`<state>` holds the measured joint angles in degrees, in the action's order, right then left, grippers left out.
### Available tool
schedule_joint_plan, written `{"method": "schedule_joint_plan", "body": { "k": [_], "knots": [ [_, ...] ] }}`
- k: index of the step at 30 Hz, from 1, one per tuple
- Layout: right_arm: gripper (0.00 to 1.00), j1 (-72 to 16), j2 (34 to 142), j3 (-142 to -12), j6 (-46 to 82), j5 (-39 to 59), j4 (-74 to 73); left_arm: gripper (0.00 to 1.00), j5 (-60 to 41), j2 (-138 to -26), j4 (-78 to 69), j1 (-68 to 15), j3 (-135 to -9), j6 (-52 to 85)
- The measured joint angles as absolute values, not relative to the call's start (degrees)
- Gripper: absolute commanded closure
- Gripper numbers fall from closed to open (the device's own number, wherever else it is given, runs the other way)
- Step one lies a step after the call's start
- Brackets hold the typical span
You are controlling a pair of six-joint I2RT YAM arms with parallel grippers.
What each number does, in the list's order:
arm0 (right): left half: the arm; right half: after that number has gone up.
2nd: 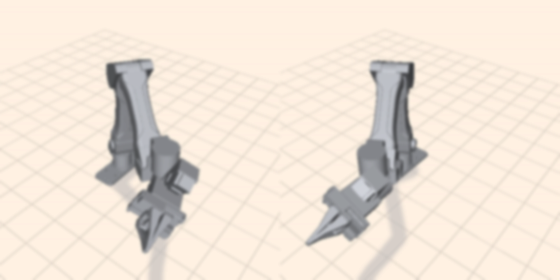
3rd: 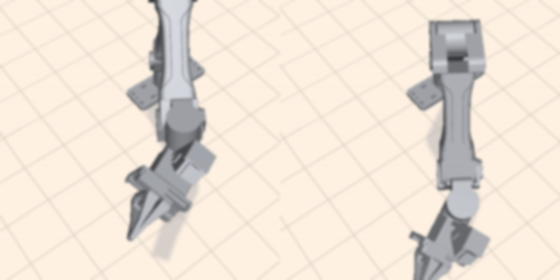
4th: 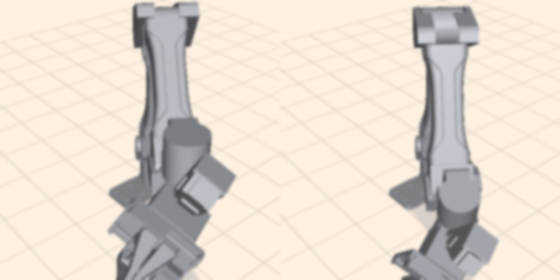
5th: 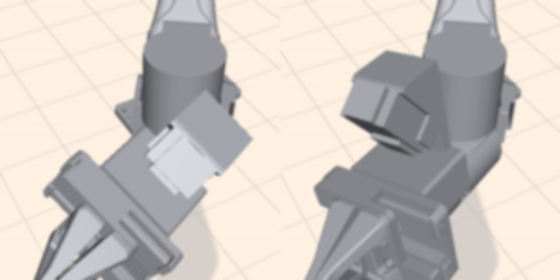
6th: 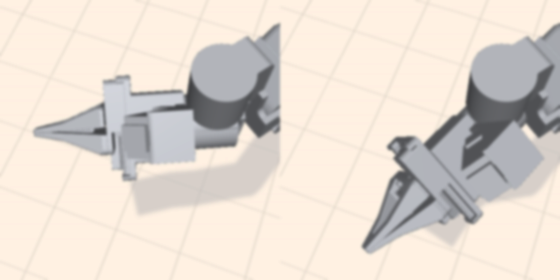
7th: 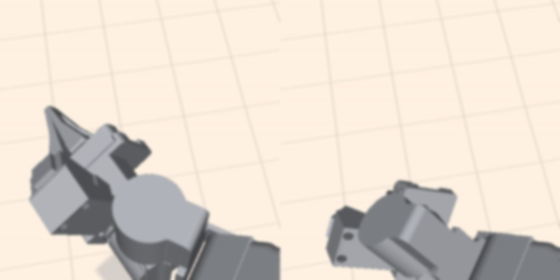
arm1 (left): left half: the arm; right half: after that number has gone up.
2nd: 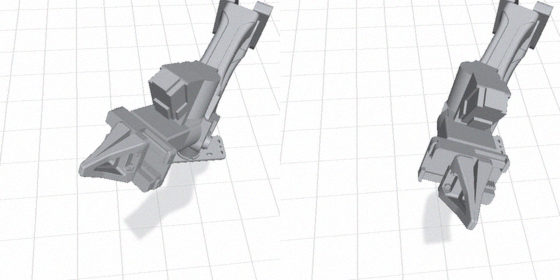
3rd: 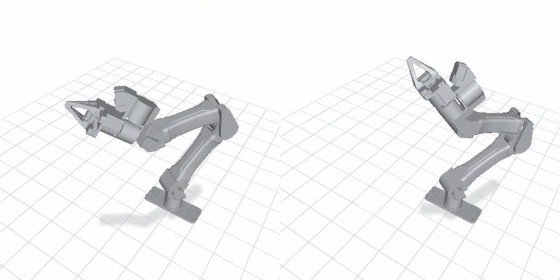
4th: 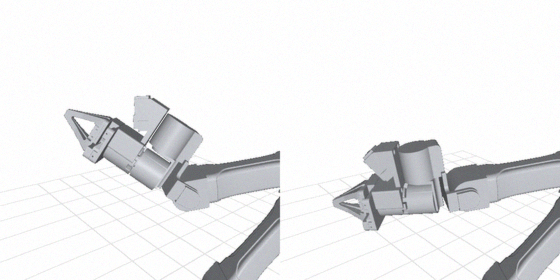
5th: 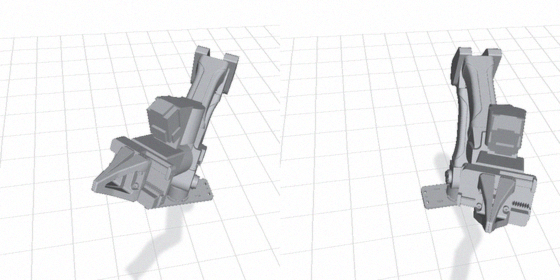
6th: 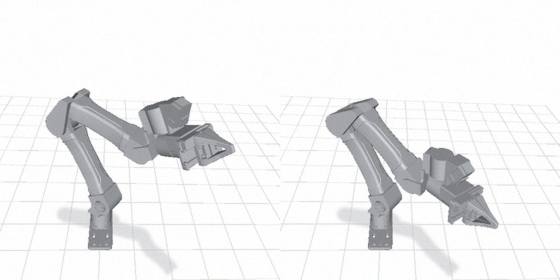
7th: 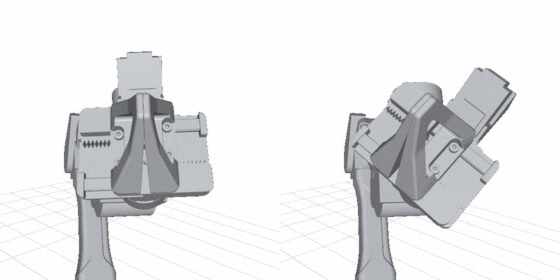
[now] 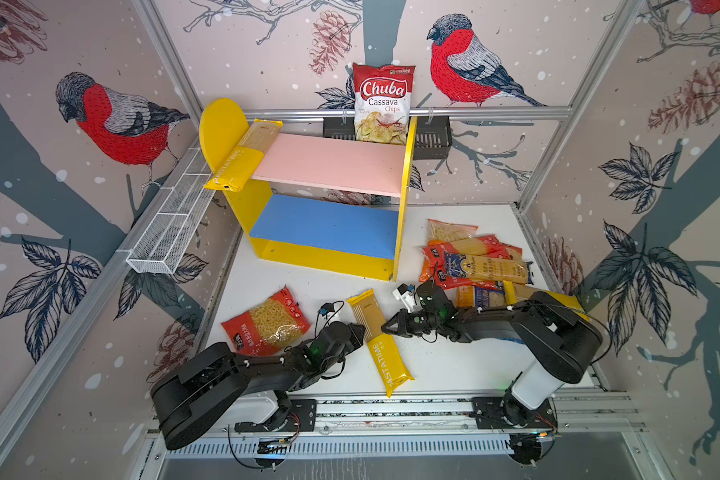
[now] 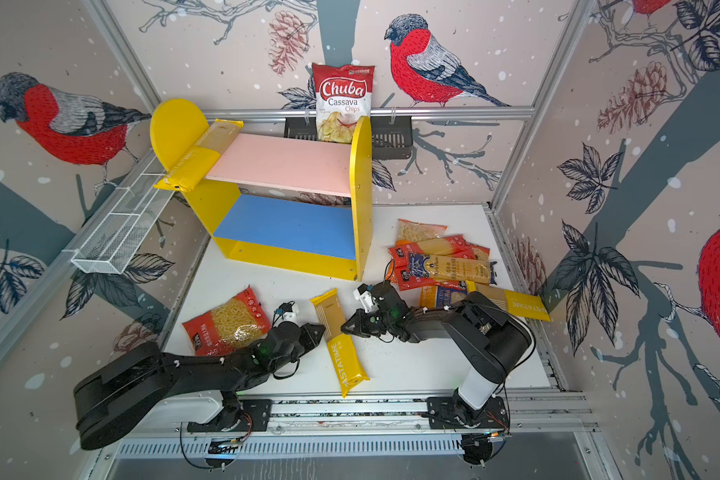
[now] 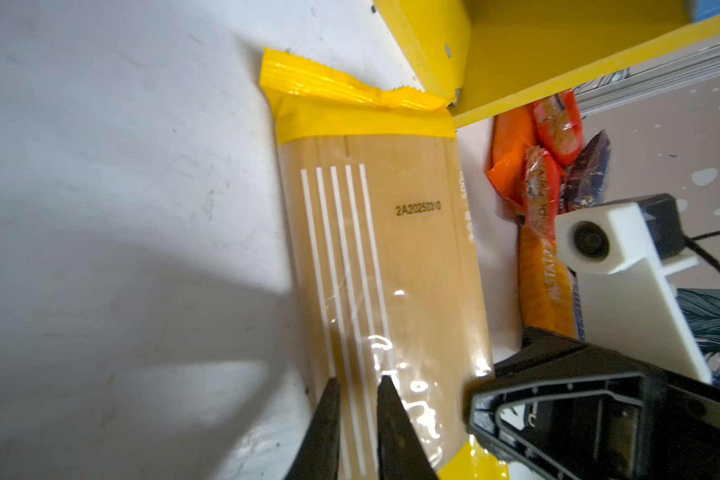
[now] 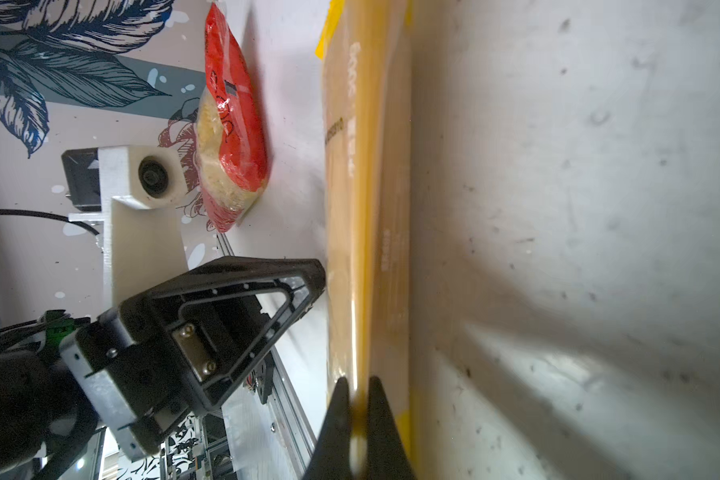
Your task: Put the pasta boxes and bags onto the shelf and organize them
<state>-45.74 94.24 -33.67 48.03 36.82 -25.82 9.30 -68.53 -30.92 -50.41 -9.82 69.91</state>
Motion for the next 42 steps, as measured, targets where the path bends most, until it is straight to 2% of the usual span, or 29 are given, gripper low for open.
{"method": "schedule_joint_plan", "body": {
  "k": [7,11,21,23,26,30,32,34,38,42],
  "knots": [
    [0.99,-43.9,91.2,-34.4,48.9,34.2,-25.2,0.8,10.3,-58.1,-24.0,-47.4,-10.2,66.9],
    [0.96,-41.4,91.5,-33.6,51.6,31.3,-27.4,0.79,10.5,-57.8,-22.9,-47.0,-10.2,65.7],
    [0.48,-41.2,93.4,-34.4,51.0,27.1,-25.4,0.75,3.0,-68.5,-28.8,-47.0,-10.9,65.6],
    [0.42,-40.9,93.1,-35.0,48.8,27.0,-23.0,0.75,1.3,-71.2,-30.9,-47.0,-11.1,65.5],
    [0.38,-40.4,93.7,-35.9,44.8,26.8,-19.3,0.75,-0.3,-74.4,-33.1,-47.0,-11.6,65.5],
    [0.39,-40.2,96.1,-37.0,41.6,27.9,-18.2,0.75,-1.8,-77.8,-35.8,-47.0,-12.5,65.1],
    [0.43,-40.4,97.6,-37.4,40.5,29.1,-20.1,0.75,-2.9,-79.0,-37.1,-47.0,-12.8,64.9],
    [0.51,-40.6,99.2,-37.7,40.7,29.9,-22.5,0.75,-3.3,-79.9,-38.2,-47.0,-12.9,64.6],
    [0.73,-41.5,101.6,-37.6,42.5,31.0,-26.2,0.76,-4.3,-80.6,-39.0,-47.0,-12.9,64.6],
    [0.85,-41.6,101.1,-35.7,45.5,32.3,-29.3,0.74,-4.4,-76.7,-38.3,-45.4,-12.1,64.6]
  ]
}}
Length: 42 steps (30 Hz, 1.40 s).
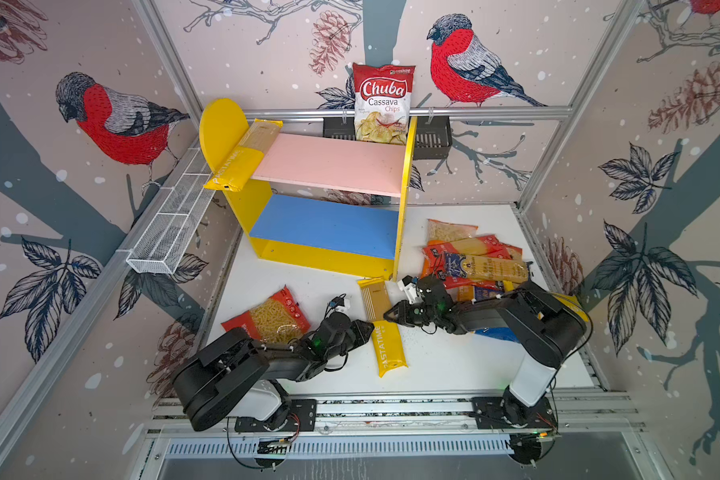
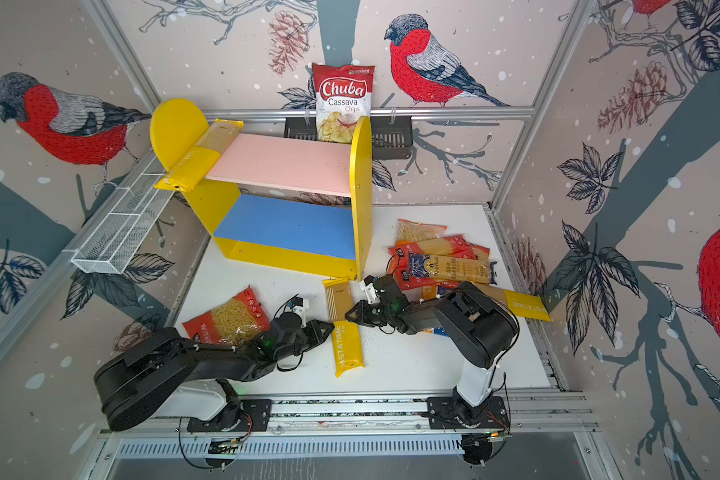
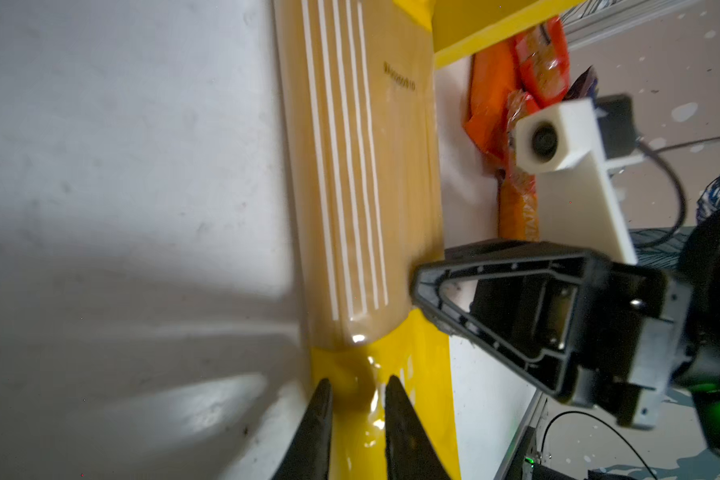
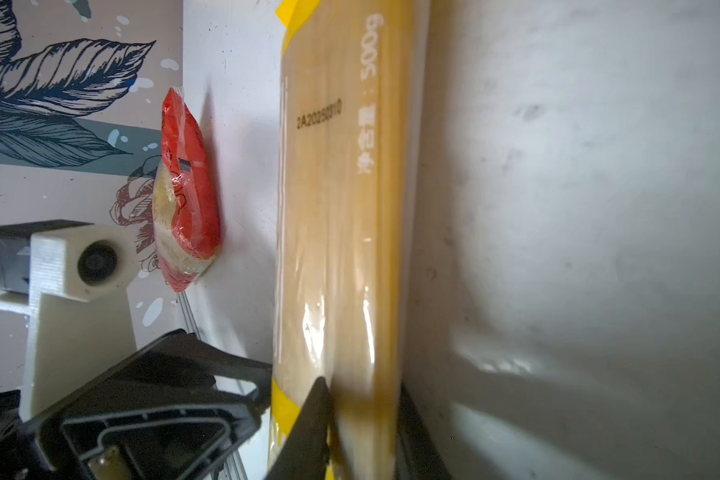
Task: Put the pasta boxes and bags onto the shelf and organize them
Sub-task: 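Lift the pack upright with both grippers toward the shelf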
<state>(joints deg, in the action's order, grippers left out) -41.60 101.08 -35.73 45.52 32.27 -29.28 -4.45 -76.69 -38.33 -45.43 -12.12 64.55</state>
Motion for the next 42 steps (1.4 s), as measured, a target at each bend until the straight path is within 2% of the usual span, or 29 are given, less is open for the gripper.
{"method": "schedule_joint_plan", "body": {
  "k": [3,11,15,20,24,30,37,42],
  "knots": [
    [0.91,-41.8,99.2,-34.8,46.8,33.1,-30.4,0.7,-4.2,-70.4,-35.2,-44.5,-12.1,63.8],
    [0.98,-44.1,90.5,-33.7,45.5,32.2,-25.5,0.46,-1.3,-52.2,-24.5,-41.4,-12.7,59.5],
    [1.0,-45.1,83.6,-33.7,42.0,31.7,-22.0,0.32,-2.3,-47.2,-22.9,-39.3,-12.7,57.4],
    [1.0,-45.5,74.7,-34.9,38.9,31.5,-18.2,0.21,-6.6,-42.1,-24.4,-37.5,-12.8,55.2],
    [1.0,-45.5,70.8,-38.5,37.7,31.6,-17.0,0.2,-10.9,-41.8,-26.9,-37.0,-15.7,53.1],
    [1.0,-45.7,69.6,-43.4,37.8,33.6,-18.6,0.23,-16.9,-47.1,-32.6,-36.6,-20.8,50.1],
    [0.99,-46.2,67.1,-44.7,39.2,37.2,-20.6,0.36,-22.5,-51.5,-39.6,-34.2,-23.4,49.8],
    [0.97,-46.7,67.0,-44.7,39.2,37.9,-20.5,0.51,-24.5,-54.0,-43.4,-33.5,-25.2,50.9]
  ]
}}
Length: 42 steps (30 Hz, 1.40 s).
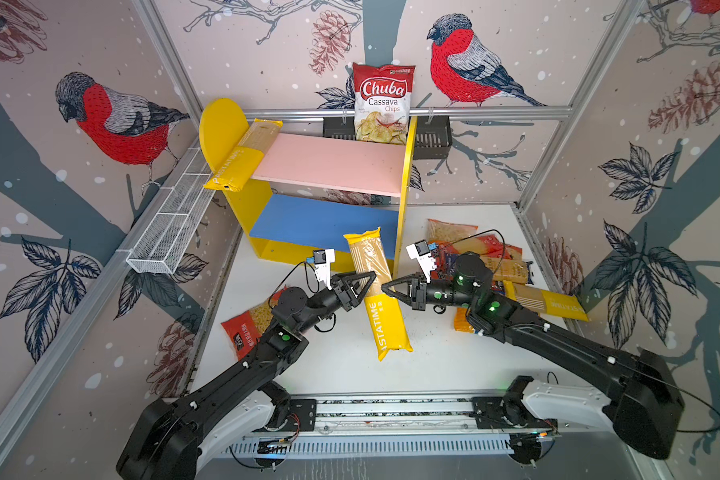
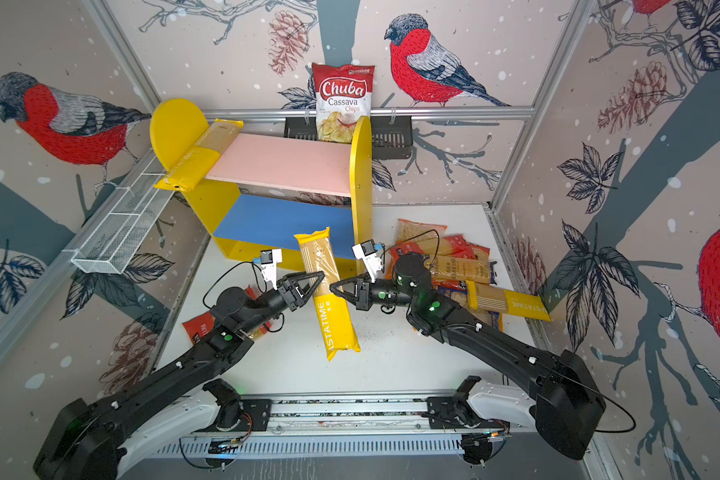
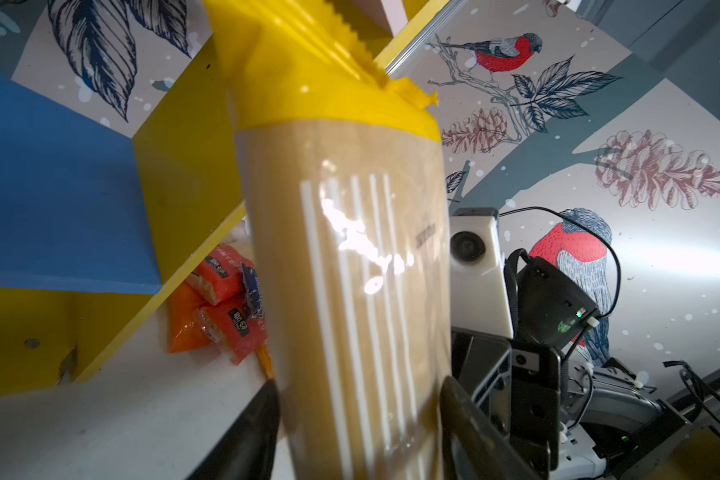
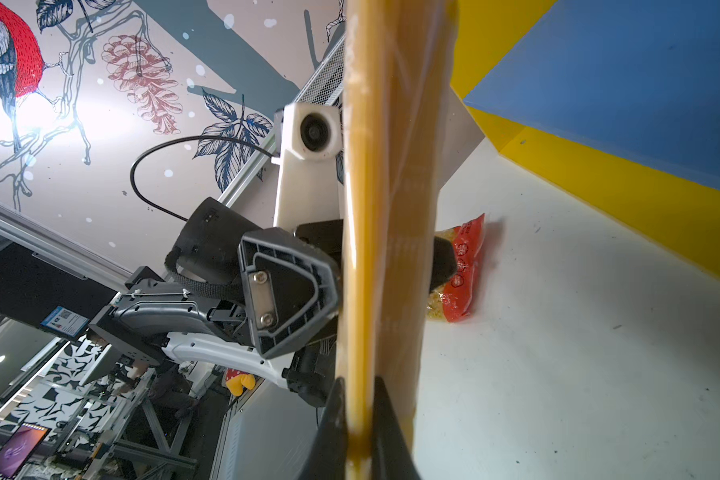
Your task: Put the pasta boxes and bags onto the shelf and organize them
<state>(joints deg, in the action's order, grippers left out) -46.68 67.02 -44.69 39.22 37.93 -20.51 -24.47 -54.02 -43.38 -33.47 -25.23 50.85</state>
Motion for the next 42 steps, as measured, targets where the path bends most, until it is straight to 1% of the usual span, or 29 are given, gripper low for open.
{"method": "schedule_joint_plan", "body": {
  "k": [3,7,8,11,16,18,20,21,23,27,29,30,34,36,39,42],
  "knots": [
    [0.93,-46.8,67.2,-44.4,39.2,37.9,-21.3,0.64,-25.6,-55.2,-44.3,-33.4,-26.5,51.2],
    [0.85,-46.7,67.5,-43.9,38.8,36.8,-22.5,0.82,-26.8,-55.8,-43.7,-33.1,-28.5,50.8],
    [0.82,-46.7,67.5,-43.8,38.8,36.3,-22.6,0.85,-26.9,-55.9,-43.1,-33.1,-29.0,50.5],
    [0.74,-46.5,67.5,-43.0,38.7,34.8,-23.6,0.89,-27.3,-56.3,-41.6,-32.8,-30.7,49.7],
    [0.53,-46.7,66.7,-40.6,38.4,34.9,-24.6,0.91,-29.0,-57.9,-39.6,-32.7,-33.8,49.2],
    [0.51,-46.9,66.4,-39.5,37.6,35.9,-24.6,0.91,-30.0,-58.7,-39.7,-32.4,-35.4,49.4],
    [0.5,-46.9,66.3,-39.1,37.5,36.5,-24.6,0.91,-30.5,-59.2,-39.8,-32.0,-36.6,49.7],
    [0.51,-46.9,66.4,-39.0,37.4,36.7,-24.8,0.92,-30.5,-59.5,-39.9,-32.0,-37.4,49.8],
    [0.57,-47.0,66.8,-39.1,37.3,37.3,-25.5,0.91,-31.4,-60.0,-40.0,-31.9,-38.4,49.8],
    [0.75,-47.5,68.2,-41.0,37.3,38.9,-26.3,0.85,-32.5,-60.6,-40.1,-31.6,-39.1,50.3],
    [0.8,-47.5,68.7,-41.9,37.3,39.2,-26.5,0.77,-32.0,-60.5,-40.1,-31.2,-39.3,50.5],
    [0.82,-47.5,69.1,-42.5,37.3,39.4,-26.5,0.71,-31.9,-60.2,-40.0,-30.9,-39.4,50.6],
    [0.86,-47.5,70.1,-45.0,37.5,40.7,-26.7,0.47,-31.7,-57.7,-39.4,-28.3,-39.4,51.6],
    [0.87,-47.2,70.7,-46.3,37.5,40.5,-26.7,0.38,-31.9,-55.9,-39.4,-26.9,-39.2,51.8],
    [0.88,-46.7,71.9,-48.5,37.7,39.6,-26.4,0.29,-31.9,-53.3,-39.7,-24.9,-37.7,52.6],
    [0.88,-46.0,73.9,-51.2,37.8,38.2,-26.3,0.25,-31.9,-51.0,-39.9,-24.4,-34.6,53.3]
  ]
}}
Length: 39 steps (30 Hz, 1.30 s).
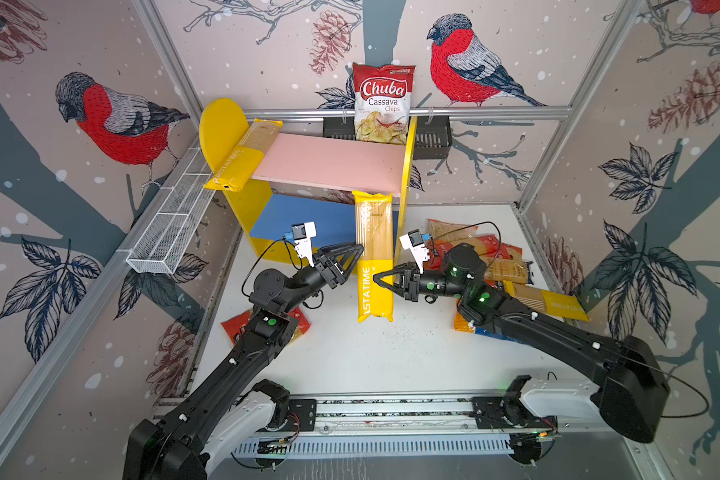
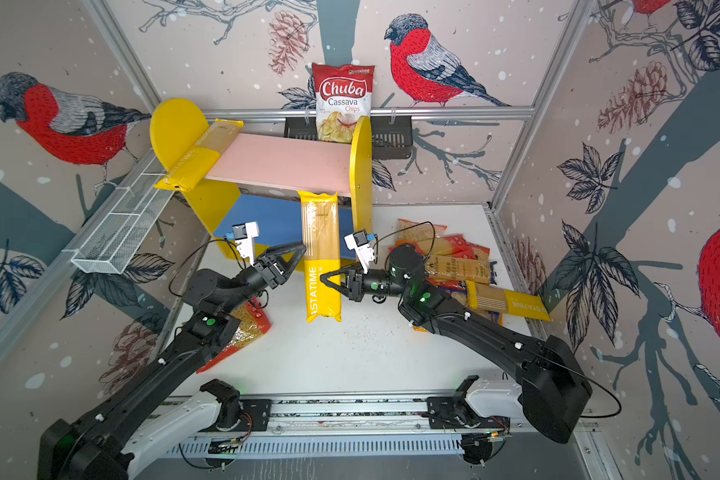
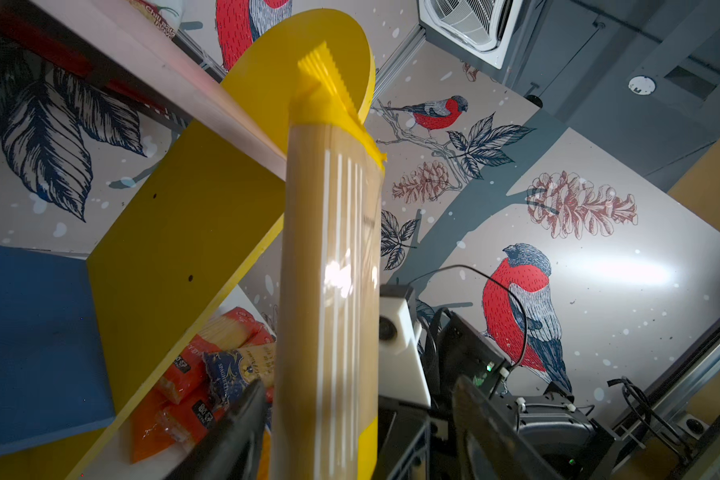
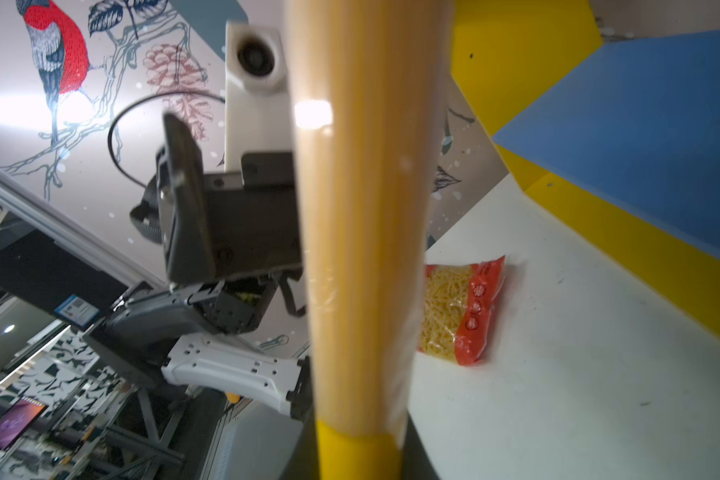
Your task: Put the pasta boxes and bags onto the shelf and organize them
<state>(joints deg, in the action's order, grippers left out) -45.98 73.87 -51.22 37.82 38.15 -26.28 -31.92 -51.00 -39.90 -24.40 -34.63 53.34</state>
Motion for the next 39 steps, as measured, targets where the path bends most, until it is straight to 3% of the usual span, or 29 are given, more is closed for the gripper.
{"method": "schedule_joint_plan", "body": {
  "k": [12,17,24,27,34,39],
  "knots": [
    [0.88,-45.0,79.7,-62.5,39.7,33.8,-27.4,0.15,-28.3,-43.0,-44.2,-27.3,-20.5,55.5],
    [0.87,-45.1,82.4,-64.6,43.1,31.6,-30.1,0.16,-24.7,-44.8,-48.1,-30.3,-19.6,55.8],
    [0.85,-46.9,83.7,-65.8,46.7,30.0,-32.6,0.26,-18.9,-49.2,-55.4,-31.4,-19.5,58.5],
    [0.83,-47.1,83.7,-65.8,47.0,29.9,-33.8,0.34,-16.9,-50.2,-57.8,-31.6,-20.3,59.7],
    [0.77,-47.3,83.7,-65.2,49.4,28.8,-35.2,0.65,-14.7,-52.1,-62.1,-31.9,-21.2,61.1],
    [0.7,-47.2,84.0,-65.0,49.4,28.1,-35.7,0.79,-13.5,-51.8,-62.6,-31.9,-21.5,61.5]
  ]
}}
